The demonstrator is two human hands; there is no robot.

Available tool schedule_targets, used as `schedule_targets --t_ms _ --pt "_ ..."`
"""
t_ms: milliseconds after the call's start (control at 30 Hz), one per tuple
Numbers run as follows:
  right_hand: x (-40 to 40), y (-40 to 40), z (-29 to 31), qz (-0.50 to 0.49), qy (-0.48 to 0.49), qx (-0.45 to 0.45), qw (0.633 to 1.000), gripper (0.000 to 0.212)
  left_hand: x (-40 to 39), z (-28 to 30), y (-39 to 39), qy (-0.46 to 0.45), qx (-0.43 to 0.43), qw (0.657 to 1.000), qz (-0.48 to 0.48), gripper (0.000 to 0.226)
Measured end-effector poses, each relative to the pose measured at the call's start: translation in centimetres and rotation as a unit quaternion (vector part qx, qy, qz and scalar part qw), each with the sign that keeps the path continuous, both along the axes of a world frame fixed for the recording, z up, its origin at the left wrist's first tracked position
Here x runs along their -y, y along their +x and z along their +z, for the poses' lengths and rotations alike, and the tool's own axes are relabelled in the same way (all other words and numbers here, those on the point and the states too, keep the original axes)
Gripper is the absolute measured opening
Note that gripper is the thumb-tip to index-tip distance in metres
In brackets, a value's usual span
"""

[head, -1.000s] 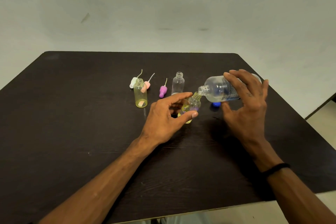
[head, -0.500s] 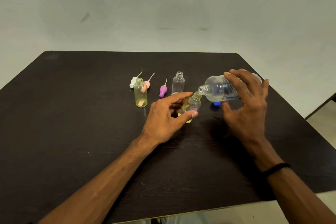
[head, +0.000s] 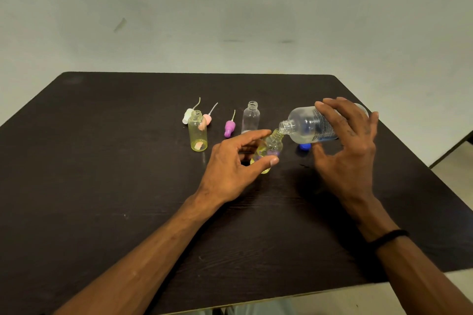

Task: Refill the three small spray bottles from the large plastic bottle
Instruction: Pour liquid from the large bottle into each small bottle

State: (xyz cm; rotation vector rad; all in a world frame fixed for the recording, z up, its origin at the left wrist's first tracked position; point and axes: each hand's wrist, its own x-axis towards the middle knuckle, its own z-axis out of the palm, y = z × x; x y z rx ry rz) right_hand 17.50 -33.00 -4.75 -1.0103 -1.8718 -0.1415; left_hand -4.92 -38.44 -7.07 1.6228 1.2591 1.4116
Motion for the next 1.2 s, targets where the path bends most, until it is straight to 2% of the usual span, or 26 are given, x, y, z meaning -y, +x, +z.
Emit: schedule_targets --t_ms 1200 --pt "0.27 -0.13 0.19 -0.003 -0.003 0.000 1.000 0.077 0.07 -0.03 0.03 0.006 -0.010 1.000 0.007 0.057"
